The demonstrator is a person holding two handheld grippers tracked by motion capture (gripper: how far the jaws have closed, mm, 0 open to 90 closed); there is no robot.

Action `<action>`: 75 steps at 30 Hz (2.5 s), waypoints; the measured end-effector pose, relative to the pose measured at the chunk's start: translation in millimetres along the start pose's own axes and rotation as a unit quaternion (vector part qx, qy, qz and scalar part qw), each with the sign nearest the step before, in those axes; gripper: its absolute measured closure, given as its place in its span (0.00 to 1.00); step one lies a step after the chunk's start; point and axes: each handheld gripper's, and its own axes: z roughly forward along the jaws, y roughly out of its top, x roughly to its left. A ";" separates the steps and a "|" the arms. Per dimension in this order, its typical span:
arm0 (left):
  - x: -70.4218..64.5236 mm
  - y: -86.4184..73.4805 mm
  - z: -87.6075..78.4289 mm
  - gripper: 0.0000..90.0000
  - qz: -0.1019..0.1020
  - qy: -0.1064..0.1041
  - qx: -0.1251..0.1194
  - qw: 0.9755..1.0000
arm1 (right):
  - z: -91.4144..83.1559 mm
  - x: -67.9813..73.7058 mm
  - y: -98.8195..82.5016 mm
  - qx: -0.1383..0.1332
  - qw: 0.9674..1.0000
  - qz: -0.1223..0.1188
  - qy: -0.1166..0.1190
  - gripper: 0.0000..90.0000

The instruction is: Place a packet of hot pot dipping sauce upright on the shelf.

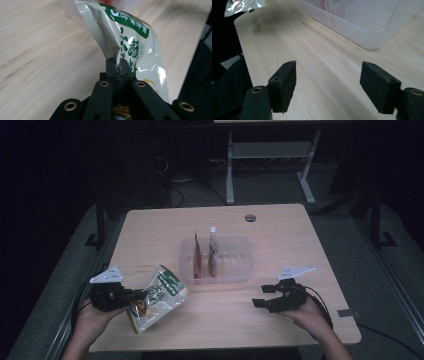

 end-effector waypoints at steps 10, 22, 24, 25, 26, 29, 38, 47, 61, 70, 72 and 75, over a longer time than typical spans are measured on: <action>-26.1 22.1 25.6 1.00 0.050 -0.048 -0.002 0.998 | -0.4 -5.4 4.8 0.012 0.999 0.030 0.042 0.33; -45.8 49.5 61.3 1.00 0.104 -0.102 -0.003 0.989 | -1.4 -0.6 23.5 -0.003 0.997 0.015 0.073 0.35; -47.8 53.5 65.4 1.00 0.109 -0.112 -0.007 0.988 | 0.1 0.1 25.1 -0.001 0.997 0.013 0.081 0.37; -49.0 55.9 67.6 1.00 0.113 -0.115 -0.008 0.987 | 1.3 0.1 26.0 -0.001 0.996 0.009 0.085 0.38; -49.7 58.4 69.9 1.00 0.118 -0.118 -0.009 0.986 | 2.1 0.4 27.1 -0.001 0.996 0.011 0.092 0.38; -51.7 65.4 77.0 1.00 0.129 -0.126 -0.014 0.983 | 4.1 1.9 31.9 -0.001 0.994 0.016 0.105 0.42; -59.7 74.2 91.9 1.00 0.162 -0.154 -0.024 0.974 | 13.2 8.1 42.2 -0.011 0.988 0.011 0.154 0.45; -63.8 75.8 101.7 1.00 0.182 -0.164 -0.018 0.969 | 22.6 15.1 46.2 -0.009 0.982 0.011 0.190 0.57; -63.3 75.6 105.5 1.00 0.186 -0.159 -0.017 0.969 | 22.3 17.8 44.4 -0.012 0.976 0.009 0.216 0.91; -61.1 74.4 107.3 0.99 0.189 -0.157 -0.026 0.969 | 23.3 20.4 45.2 -0.012 0.976 0.003 0.219 1.00; -60.5 73.4 108.6 0.99 0.189 -0.160 -0.024 0.969 | 22.9 20.8 45.3 -0.015 0.975 0.000 0.220 1.00; -61.0 71.3 112.1 0.95 0.190 -0.155 -0.024 0.969 | 22.1 22.7 45.7 -0.019 0.973 -0.006 0.229 1.00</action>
